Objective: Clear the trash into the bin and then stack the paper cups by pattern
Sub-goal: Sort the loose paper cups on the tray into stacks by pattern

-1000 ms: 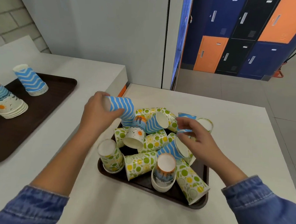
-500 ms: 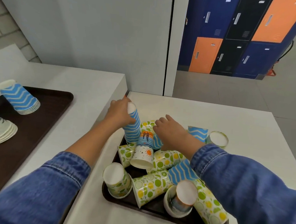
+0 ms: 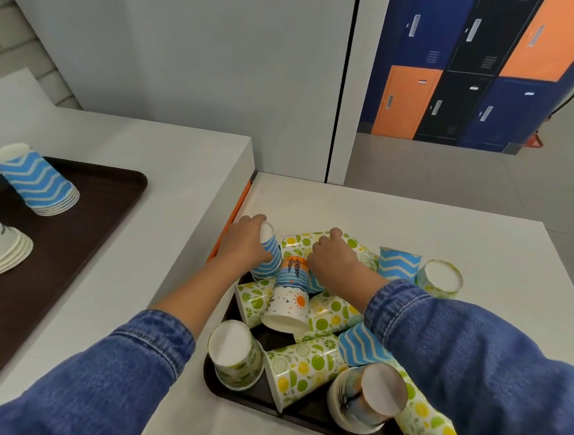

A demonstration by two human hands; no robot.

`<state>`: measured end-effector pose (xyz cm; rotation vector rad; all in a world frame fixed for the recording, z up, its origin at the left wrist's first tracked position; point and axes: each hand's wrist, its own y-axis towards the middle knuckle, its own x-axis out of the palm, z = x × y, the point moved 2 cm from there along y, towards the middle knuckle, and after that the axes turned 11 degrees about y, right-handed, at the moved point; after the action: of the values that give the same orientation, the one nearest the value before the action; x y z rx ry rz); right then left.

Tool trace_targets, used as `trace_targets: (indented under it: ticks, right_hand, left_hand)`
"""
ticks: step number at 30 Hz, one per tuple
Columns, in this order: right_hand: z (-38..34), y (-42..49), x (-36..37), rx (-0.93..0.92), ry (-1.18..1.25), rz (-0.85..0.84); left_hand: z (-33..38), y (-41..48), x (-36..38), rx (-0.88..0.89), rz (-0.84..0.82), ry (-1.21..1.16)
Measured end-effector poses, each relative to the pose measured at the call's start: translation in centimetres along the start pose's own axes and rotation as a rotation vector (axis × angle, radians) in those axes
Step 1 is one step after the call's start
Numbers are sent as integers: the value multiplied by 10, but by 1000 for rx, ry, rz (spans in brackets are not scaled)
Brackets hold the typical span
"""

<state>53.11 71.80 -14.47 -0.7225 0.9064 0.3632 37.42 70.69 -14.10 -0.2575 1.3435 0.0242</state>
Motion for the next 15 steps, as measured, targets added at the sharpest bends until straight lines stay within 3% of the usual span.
trace_targets:
  ticks: [15]
  right_hand:
    - [13,-21,-22,13,33,80]
  left_hand:
    - [-3,7,34,86,-71,-14]
